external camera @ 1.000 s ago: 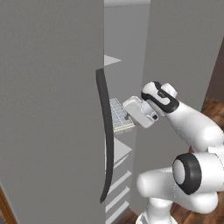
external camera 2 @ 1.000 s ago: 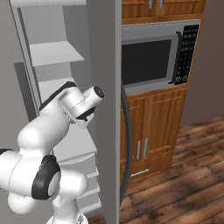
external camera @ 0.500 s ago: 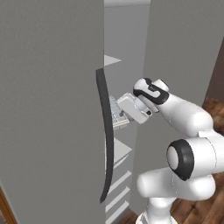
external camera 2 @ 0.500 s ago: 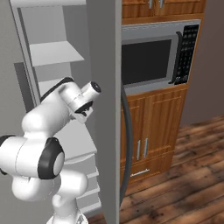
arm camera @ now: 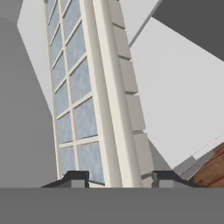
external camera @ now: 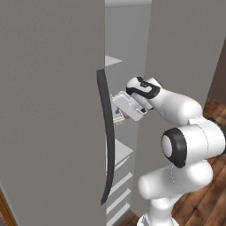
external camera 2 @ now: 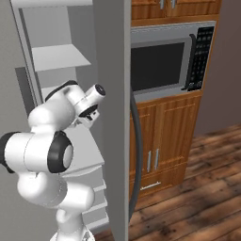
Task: The ice cube tray has been filled with water. Take the tray and place it in the freezer to make ice. Close the freezer door after placing the tray.
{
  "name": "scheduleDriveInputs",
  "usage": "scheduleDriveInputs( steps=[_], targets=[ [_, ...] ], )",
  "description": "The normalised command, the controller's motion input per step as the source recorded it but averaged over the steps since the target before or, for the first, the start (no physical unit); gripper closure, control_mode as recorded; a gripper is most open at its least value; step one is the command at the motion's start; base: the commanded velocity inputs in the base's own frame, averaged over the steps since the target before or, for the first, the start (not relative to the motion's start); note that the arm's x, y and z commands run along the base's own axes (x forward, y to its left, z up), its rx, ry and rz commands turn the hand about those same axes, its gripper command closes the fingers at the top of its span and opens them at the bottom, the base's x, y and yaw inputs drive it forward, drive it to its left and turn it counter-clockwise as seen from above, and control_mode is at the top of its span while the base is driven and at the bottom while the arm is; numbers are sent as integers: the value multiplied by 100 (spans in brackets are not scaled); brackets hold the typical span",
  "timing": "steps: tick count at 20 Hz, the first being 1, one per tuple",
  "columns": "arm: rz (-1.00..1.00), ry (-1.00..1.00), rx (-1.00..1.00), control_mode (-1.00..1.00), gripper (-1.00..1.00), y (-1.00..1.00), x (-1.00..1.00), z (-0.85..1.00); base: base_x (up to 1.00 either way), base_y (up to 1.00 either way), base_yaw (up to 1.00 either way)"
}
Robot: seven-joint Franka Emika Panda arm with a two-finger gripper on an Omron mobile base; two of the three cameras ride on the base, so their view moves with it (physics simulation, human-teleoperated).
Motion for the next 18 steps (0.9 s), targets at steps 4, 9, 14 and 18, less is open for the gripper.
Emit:
scheduleDriveInputs(
  steps=[4, 9, 14, 18],
  targets=[
    [-5, 0, -7, -100, 100, 20, 46, 0, 0, 0, 0],
    [-6, 0, -6, -100, 100, 13, 54, 0, 0, 0, 0],
    [-5, 0, -3, -100, 100, 3, 62, 0, 0, 0, 0],
    [-2, 0, -2, -100, 100, 4, 65, -8, 0, 0, 0]
  ],
)
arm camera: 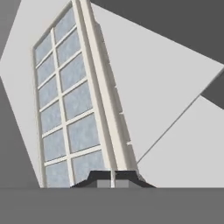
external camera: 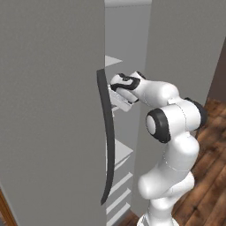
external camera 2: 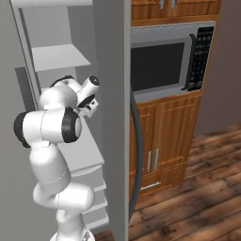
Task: The ice cube tray has been filled with water. Take the tray and place it in the freezer to make ice. Close the freezer door after placing the tray.
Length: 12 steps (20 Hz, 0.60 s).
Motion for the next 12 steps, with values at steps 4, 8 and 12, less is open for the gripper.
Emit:
scheduleDriveInputs(
  steps=[4, 8, 12],
  targets=[
    [-2, -4, -8, -100, 100, 12, 48, -33, 0, 0, 0],
    [-4, -8, -12, -100, 100, 29, 18, -40, 0, 0, 0],
    [-5, -4, -8, -100, 100, 14, 8, -20, 0, 0, 0]
  ],
)
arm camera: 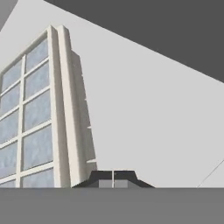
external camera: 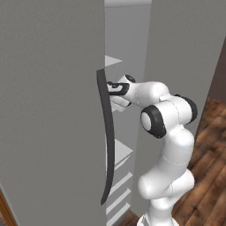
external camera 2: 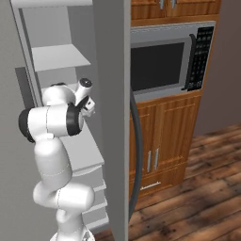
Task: The ice cube tray has been filled with water. Take the tray and place it in the freezer to make ice. Close the freezer door after placing the tray.
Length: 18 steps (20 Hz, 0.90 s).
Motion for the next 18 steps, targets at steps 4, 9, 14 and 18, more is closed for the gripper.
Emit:
scheduleDriveInputs(
  steps=[4, 9, 14, 18],
  targets=[
    [-8, 0, 0, -100, 100, -9, 0, 0, 0, 0, 0],
    [-14, 0, 0, -100, 100, -82, -60, 3, 0, 0, 0],
    [-17, 1, 4, -100, 100, -69, -94, 25, 0, 0, 0],
    [-6, -3, 1, -100, 100, -13, -100, 68, 0, 0, 0]
  ],
)
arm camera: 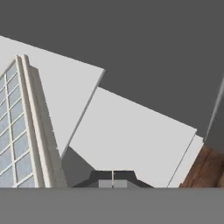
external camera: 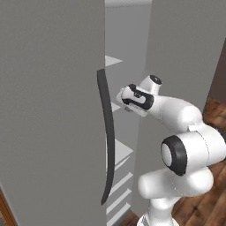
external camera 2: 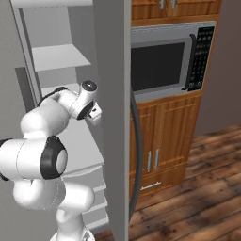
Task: The ice cube tray has been filled with water. Take the tray and place it in the freezer to make ice. Close the freezer door after placing the tray.
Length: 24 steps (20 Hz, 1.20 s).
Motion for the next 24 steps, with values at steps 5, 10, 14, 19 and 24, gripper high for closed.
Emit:
scheduleDriveInputs(
  steps=[5, 10, 14, 19, 24],
  targets=[
    [-3, -8, 0, -100, 100, 0, -100, 71, 0, 0, 0],
    [-5, 0, 0, -100, 100, 0, -100, 63, 0, 0, 0],
    [-3, 2, 0, -100, 100, -5, -85, 11, 0, 0, 0],
    [0, 12, 0, -100, -100, -4, -35, 0, 0, 0, 0],
    [1, 3, 0, -100, -100, -11, -44, 0, 0, 0, 0]
  ],
)
